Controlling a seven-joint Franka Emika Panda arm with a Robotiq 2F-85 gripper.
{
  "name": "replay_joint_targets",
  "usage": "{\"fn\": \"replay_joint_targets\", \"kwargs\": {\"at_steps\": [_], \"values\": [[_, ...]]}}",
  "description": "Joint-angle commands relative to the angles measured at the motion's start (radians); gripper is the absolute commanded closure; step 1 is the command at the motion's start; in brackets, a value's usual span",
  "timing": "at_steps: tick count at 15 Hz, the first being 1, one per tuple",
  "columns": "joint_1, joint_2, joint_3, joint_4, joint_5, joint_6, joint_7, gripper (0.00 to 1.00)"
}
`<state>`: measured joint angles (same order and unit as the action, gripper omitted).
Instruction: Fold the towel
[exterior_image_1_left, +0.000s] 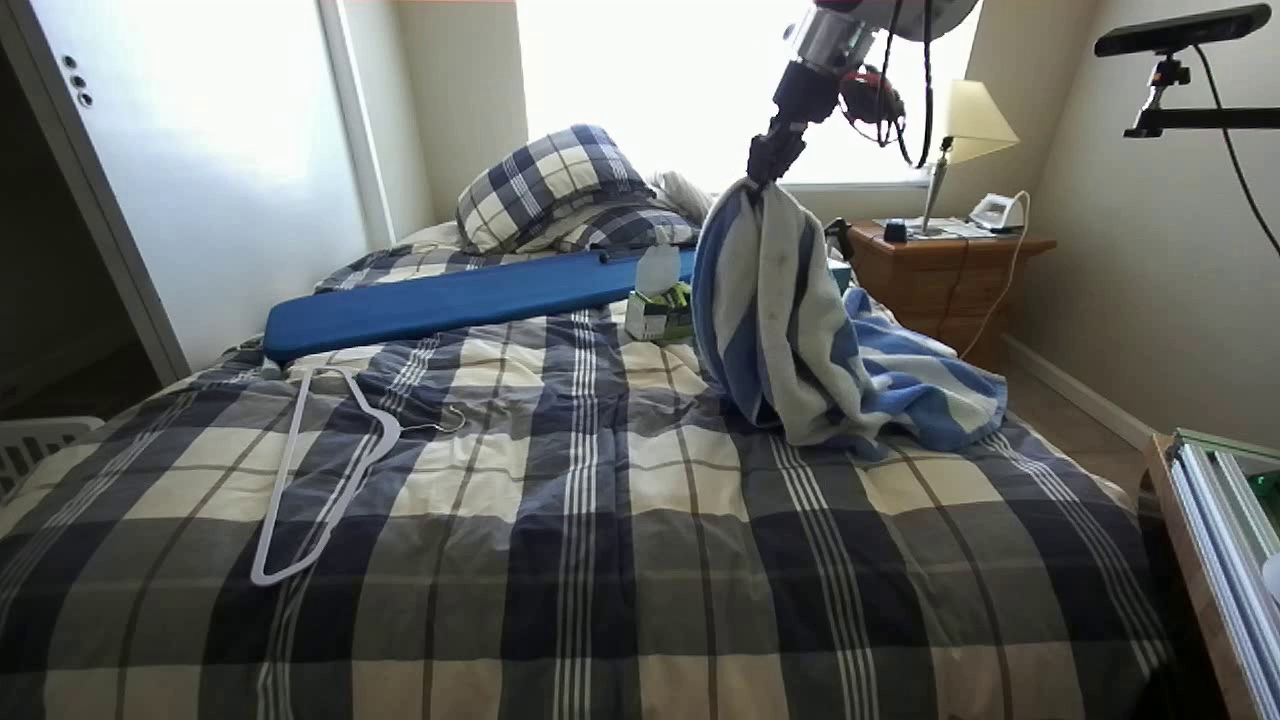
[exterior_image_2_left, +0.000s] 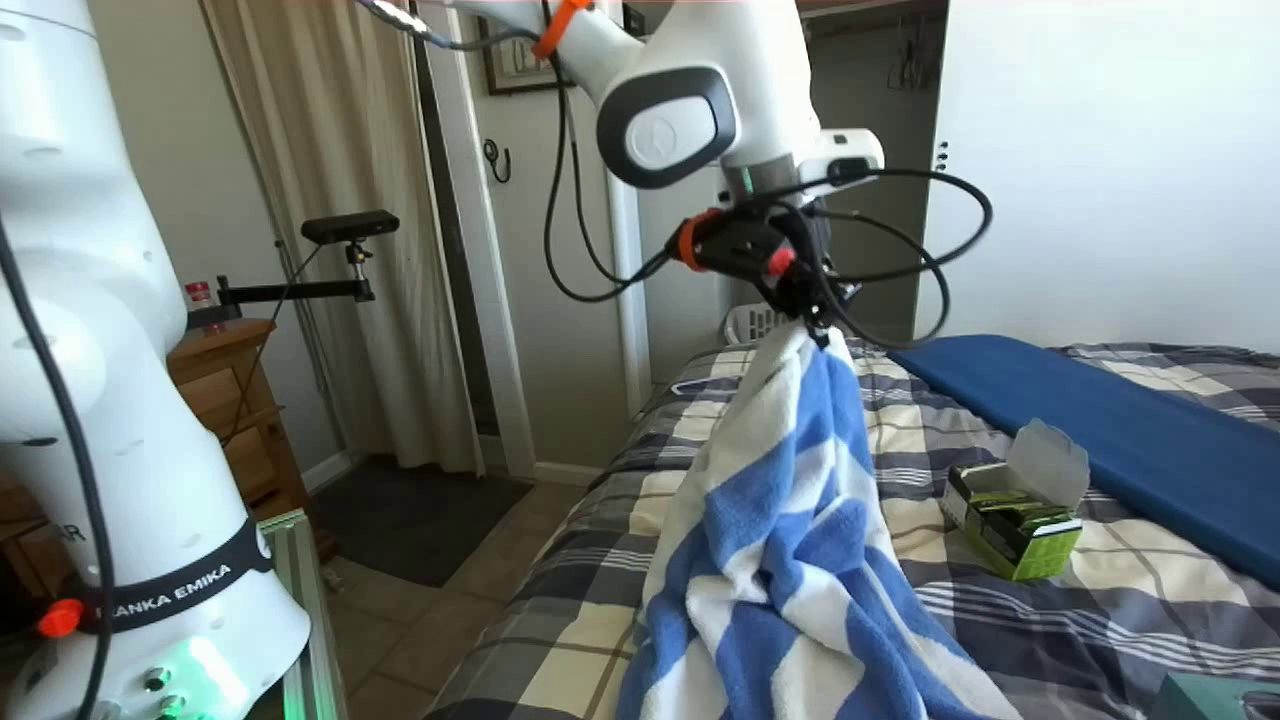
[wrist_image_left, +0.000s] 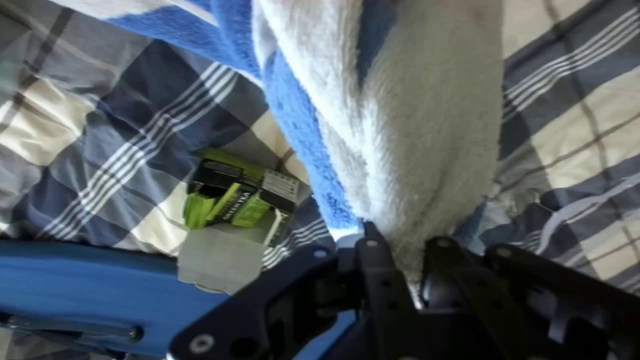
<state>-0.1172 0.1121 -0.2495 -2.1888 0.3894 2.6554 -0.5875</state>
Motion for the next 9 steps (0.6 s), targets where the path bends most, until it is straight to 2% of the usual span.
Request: {"fn": "replay_joint_targets", "kwargs": {"at_steps": [1,4,7,8,9], "values": [[-0.061,0.122,-0.019,0.02,0.034,0.188,-0.13,0.97],[-0.092,0.181,-0.076,0.004,-0.067,0.313,-0.177,0.97],[-0.069,0.238,-0.205,-0.003,-0.193,0.393,-0.173,0.97],[-0.122,0.247,-0.203,-0.011,-0.322,0.396,-0.101,0.97],[-0.126,0.262,-0.236,-0.011,-0.386,0.401,-0.077,0.97]]}}
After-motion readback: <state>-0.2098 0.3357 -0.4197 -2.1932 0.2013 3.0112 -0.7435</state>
